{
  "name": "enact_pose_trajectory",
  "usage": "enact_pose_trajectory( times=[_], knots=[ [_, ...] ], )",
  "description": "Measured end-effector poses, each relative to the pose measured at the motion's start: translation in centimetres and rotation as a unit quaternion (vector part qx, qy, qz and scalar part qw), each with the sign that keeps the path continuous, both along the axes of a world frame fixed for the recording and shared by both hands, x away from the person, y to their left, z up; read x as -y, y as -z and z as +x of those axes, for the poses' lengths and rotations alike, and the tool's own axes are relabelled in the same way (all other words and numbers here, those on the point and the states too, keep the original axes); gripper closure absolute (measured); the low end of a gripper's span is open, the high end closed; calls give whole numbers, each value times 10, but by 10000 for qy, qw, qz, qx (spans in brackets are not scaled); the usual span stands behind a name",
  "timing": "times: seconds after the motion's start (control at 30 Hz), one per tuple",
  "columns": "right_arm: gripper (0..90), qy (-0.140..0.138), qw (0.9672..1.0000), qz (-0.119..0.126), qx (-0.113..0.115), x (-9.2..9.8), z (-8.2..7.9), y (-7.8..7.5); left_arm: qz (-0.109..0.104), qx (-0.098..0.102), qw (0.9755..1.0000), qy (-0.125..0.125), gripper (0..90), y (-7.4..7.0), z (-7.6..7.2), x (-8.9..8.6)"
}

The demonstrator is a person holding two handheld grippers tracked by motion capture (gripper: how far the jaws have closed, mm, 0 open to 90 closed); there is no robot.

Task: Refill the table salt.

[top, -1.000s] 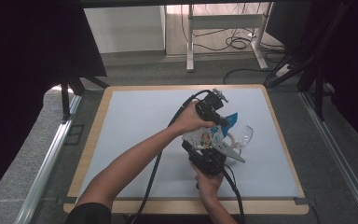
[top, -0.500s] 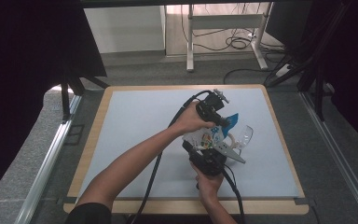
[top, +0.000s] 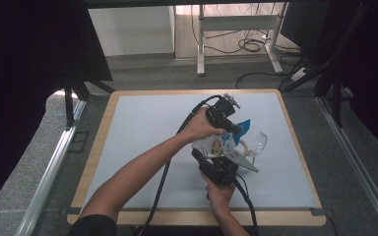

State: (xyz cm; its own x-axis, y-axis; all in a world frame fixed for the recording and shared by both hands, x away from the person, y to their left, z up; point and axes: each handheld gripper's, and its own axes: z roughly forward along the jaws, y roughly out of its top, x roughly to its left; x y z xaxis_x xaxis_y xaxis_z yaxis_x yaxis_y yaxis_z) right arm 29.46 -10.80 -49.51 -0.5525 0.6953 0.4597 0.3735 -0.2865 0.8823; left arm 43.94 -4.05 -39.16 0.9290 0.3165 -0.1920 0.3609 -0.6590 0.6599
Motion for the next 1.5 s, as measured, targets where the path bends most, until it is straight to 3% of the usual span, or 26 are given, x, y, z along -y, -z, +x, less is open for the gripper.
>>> enact_pose_trajectory(
  times=[1.5],
  knots=[
    [590,70,10000,-6,21,3,0,1,49,19,10000,-14,898,1,1,6]
  ],
)
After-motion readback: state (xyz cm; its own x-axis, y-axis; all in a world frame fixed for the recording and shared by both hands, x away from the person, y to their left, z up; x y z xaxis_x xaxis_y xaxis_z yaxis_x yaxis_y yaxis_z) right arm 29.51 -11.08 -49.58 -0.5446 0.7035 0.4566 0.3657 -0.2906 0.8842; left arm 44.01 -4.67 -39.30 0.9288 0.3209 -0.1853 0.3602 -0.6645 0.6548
